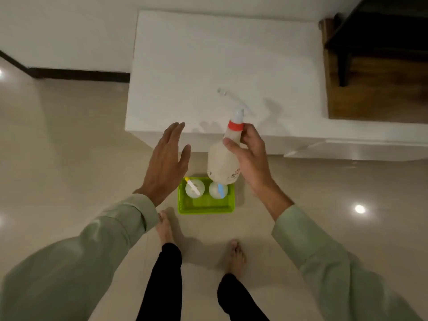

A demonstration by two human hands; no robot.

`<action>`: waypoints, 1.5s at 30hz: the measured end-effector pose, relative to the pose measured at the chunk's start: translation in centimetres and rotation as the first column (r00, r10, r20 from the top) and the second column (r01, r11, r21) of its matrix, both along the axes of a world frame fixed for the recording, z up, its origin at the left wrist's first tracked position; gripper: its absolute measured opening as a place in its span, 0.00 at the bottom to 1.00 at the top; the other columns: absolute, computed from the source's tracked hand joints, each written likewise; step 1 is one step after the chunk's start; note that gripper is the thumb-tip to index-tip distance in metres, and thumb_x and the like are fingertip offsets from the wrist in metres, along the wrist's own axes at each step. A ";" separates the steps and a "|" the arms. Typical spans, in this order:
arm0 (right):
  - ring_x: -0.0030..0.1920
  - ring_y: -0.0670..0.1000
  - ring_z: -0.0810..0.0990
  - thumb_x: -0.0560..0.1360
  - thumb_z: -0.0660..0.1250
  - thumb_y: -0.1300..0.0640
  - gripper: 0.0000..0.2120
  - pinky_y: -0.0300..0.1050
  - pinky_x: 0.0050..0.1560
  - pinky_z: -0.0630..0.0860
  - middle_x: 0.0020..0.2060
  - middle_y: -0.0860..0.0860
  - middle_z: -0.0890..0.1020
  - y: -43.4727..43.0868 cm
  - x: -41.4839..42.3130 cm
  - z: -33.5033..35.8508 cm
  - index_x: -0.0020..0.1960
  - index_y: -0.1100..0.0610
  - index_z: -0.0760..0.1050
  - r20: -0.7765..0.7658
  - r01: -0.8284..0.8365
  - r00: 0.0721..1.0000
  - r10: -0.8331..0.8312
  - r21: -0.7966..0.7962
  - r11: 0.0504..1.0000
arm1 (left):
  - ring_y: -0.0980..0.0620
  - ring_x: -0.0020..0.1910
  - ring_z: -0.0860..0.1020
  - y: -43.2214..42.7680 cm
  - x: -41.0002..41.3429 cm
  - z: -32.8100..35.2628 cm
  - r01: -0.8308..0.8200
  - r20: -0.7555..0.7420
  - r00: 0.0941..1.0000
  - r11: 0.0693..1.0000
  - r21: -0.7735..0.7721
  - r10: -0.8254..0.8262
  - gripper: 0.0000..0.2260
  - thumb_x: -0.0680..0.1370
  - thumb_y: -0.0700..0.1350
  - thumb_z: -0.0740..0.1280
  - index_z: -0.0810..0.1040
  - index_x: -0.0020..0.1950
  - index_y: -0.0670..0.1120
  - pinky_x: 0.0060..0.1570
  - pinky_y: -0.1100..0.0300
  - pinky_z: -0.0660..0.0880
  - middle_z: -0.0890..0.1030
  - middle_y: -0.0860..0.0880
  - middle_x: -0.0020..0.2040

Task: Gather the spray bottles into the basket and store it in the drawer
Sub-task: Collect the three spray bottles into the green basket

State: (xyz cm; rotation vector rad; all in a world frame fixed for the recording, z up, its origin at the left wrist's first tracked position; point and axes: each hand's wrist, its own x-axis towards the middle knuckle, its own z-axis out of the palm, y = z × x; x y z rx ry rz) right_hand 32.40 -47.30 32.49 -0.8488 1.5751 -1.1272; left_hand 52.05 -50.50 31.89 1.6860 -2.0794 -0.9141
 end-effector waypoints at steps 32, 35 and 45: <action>0.63 0.57 0.75 0.70 0.71 0.67 0.28 0.46 0.61 0.72 0.62 0.54 0.80 15.8 12.5 -35.6 0.69 0.57 0.72 -0.517 0.104 0.852 0.084 0.323 0.941 | 0.44 0.73 0.68 13.2 4.9 -27.8 0.011 0.082 0.996 0.963 0.268 -0.034 0.24 0.81 0.42 0.62 0.62 0.77 0.43 0.69 0.52 0.66 0.67 0.44 0.76; 0.69 0.57 0.71 0.69 0.73 0.67 0.38 0.51 0.68 0.71 0.69 0.55 0.74 16.3 11.5 -35.5 0.76 0.58 0.64 -0.493 0.005 0.855 0.160 0.318 0.948 | 0.44 0.72 0.69 13.2 5.0 -28.2 -0.010 0.082 0.997 0.961 0.275 -0.013 0.24 0.81 0.43 0.62 0.62 0.77 0.43 0.68 0.51 0.67 0.67 0.44 0.75; 0.64 0.52 0.74 0.77 0.70 0.46 0.27 0.51 0.60 0.76 0.64 0.51 0.72 15.3 6.4 -30.2 0.71 0.56 0.69 -0.665 0.121 0.738 -0.113 -0.034 0.992 | 0.44 0.67 0.73 10.7 2.6 -27.4 -0.259 0.053 0.966 0.926 0.276 0.255 0.24 0.80 0.51 0.63 0.66 0.74 0.45 0.56 0.60 0.63 0.74 0.44 0.69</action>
